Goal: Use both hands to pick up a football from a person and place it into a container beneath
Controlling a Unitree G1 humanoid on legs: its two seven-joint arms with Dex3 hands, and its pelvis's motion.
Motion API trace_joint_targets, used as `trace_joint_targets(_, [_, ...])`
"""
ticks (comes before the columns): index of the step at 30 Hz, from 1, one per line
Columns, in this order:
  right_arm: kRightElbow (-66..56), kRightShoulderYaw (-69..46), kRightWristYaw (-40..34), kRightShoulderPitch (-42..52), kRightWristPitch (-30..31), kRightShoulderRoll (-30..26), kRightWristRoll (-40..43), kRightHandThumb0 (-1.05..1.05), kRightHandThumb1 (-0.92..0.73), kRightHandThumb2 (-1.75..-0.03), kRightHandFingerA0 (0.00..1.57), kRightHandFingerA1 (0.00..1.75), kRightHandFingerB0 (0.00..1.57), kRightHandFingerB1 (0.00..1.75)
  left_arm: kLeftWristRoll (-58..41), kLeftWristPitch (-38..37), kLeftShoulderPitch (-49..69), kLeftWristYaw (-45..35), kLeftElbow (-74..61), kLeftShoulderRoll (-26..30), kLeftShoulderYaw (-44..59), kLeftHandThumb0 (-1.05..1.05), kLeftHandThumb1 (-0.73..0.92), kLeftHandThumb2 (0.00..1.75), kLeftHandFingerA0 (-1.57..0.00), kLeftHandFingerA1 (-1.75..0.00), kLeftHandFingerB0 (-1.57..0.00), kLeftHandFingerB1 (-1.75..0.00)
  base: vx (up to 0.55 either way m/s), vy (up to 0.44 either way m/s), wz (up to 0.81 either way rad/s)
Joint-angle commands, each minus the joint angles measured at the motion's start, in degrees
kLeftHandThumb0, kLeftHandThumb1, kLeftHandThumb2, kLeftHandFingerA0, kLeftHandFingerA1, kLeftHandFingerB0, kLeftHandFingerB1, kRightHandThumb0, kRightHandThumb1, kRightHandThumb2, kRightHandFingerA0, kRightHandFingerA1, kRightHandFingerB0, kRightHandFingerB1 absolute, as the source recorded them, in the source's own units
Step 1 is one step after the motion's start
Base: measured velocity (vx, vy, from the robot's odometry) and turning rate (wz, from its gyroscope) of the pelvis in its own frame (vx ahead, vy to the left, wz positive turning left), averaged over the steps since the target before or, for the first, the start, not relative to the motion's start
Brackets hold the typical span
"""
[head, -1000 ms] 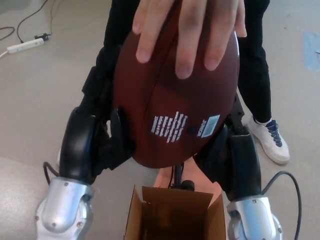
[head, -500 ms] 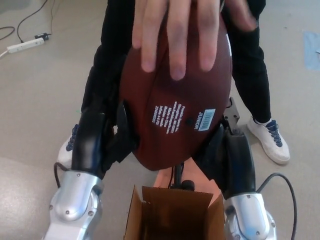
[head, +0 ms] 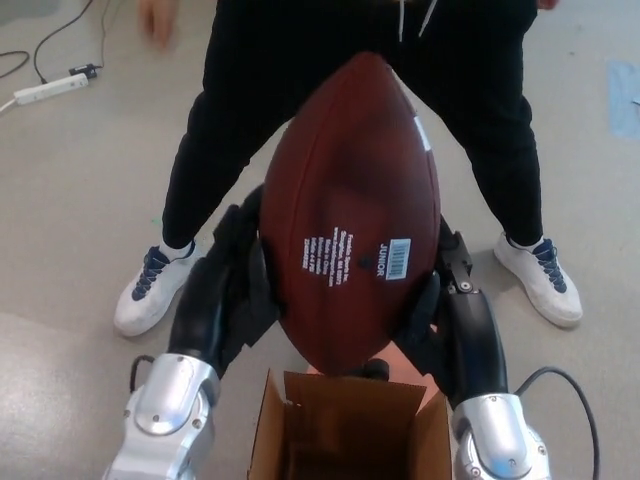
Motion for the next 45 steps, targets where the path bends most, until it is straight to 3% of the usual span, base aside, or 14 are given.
trace_joint_targets(1, [4.37,-0.56,3.17,-3.38,-1.56,0.24,-0.02,-0.77,-0.80,-1.14,0.00,0.18,0.09,0.23,-2.63,-4.90,-3.65,-6.41,6.97,-1.50,0.34,-0.72,0.77,0.90,-0.02,-0.16,-0.04,-0.22,0.00,0.000,0.00])
trace_joint_targets(2, [5.00,-0.71,3.23,-3.73,-1.82,0.23,-0.02,-0.76,-0.80,-1.14,0.00,0.18,0.08,0.23,-2.82,-5.14,-3.99,-6.70,7.71,-1.51,0.57,-0.68,0.92,0.74,0.00,-0.18,-0.04,-0.23,0.00,0.000,0.00])
trace_joint_targets(3, [6.02,-0.80,3.28,-4.20,-2.18,0.01,-0.36,-0.78,-0.83,-1.16,0.00,0.17,0.06,0.22,-3.28,-5.11,-4.47,-7.19,9.01,-1.63,0.97,-0.74,0.76,0.90,0.00,-0.15,-0.04,-0.22,0.00,0.000,0.00])
trace_joint_targets(7, [7.73,-0.84,2.95,-4.55,-2.61,-0.63,-1.56,-0.76,-0.82,-1.16,0.00,0.18,0.08,0.23,-3.07,-3.92,-4.85,-7.34,10.72,-1.91,1.26,-0.77,0.74,0.93,-0.02,-0.14,-0.02,-0.21,0.00,0.000,0.00])
trace_joint_targets(8, [8.36,-0.86,2.85,-4.65,-2.90,-0.86,-1.89,-0.76,-0.82,-1.17,0.00,0.18,0.08,0.23,-2.62,-4.10,-4.83,-7.12,11.08,-1.91,1.11,-0.73,0.92,0.72,0.00,-0.13,-0.05,-0.22,0.00,0.000,0.00])
trace_joint_targets(9, [8.74,-0.90,2.85,-4.73,-3.17,-0.95,-1.97,-0.76,-0.82,-1.17,0.00,0.18,0.08,0.23,-2.43,-4.29,-4.84,-7.04,11.32,-1.93,1.05,-0.73,0.92,0.72,0.00,-0.13,-0.05,-0.22,0.00,0.000,0.00])
trace_joint_targets(10, [9.15,-0.92,2.85,-4.85,-3.24,-1.23,-2.20,-0.77,-0.83,-1.17,0.00,0.17,0.07,0.22,-2.44,-4.35,-4.93,-7.10,11.71,-2.07,1.06,-0.75,0.78,1.11,0.00,-0.18,-0.03,-0.22,0.00,0.000,0.00])
trace_joint_targets(24, [12.37,-3.48,2.94,-8.93,-4.50,-1.92,-1.92,-0.77,-0.85,-1.18,0.00,0.16,0.04,0.21,-2.71,-6.00,-10.85,-7.42,17.95,-3.34,2.69,-0.79,0.80,1.12,0.00,-0.14,0.00,-0.17,0.00,0.000,0.00])
trace_joint_targets(26, [13.47,-3.89,2.86,-10.12,-4.65,-2.33,-2.16,-0.77,-0.87,-1.20,0.00,0.16,0.02,0.20,-2.45,-6.10,-12.14,-7.29,19.23,-3.40,2.76,-0.76,0.75,0.95,0.00,-0.06,0.00,-0.15,0.00,0.000,0.00])
trace_joint_targets(27, [14.03,-4.13,2.99,-10.69,-4.71,-2.51,-2.14,-0.75,-0.86,-1.20,0.00,0.17,0.02,0.21,-2.22,-6.04,-12.82,-7.09,19.84,-3.37,2.78,-0.77,0.75,0.95,0.00,-0.05,0.00,-0.13,0.00,0.000,0.00])
trace_joint_targets(28, [14.61,-4.57,3.24,-11.43,-4.44,-2.61,-1.74,-0.75,-0.85,-1.19,0.00,0.17,0.04,0.22,-2.09,-5.82,-13.62,-6.77,20.36,-3.39,2.87,-0.79,0.83,1.14,0.00,-0.13,0.00,-0.15,0.00,0.000,0.00])
trace_joint_targets(37, [19.60,-7.56,3.65,-16.53,-1.62,-2.61,-0.34,-0.81,-0.87,-1.16,0.00,0.15,0.10,0.22,-1.98,-6.47,-19.42,-6.17,27.77,-3.35,4.44,-0.83,0.85,1.15,0.00,-0.11,0.00,-0.12,0.00,0.000,0.00])
trace_joint_targets(43, [24.47,-8.18,5.81,-17.91,-1.34,-6.69,-2.04,-0.79,-0.82,-1.17,0.00,0.18,0.04,0.20,4.00,-1.53,-17.55,-1.60,24.57,2.19,2.02,-0.85,0.88,1.18,0.00,-0.14,0.00,-0.11,0.00,0.000,0.00])
trace_joint_targets(45, [25.05,-9.05,5.57,-17.80,-1.31,-8.45,-2.04,-0.82,-0.78,-1.02,0.00,0.15,0.01,0.17,2.95,-1.72,-16.29,-1.73,23.39,4.09,3.32,-0.83,0.87,1.16,0.00,-0.15,0.00,-0.12,0.00,0.000,0.00])
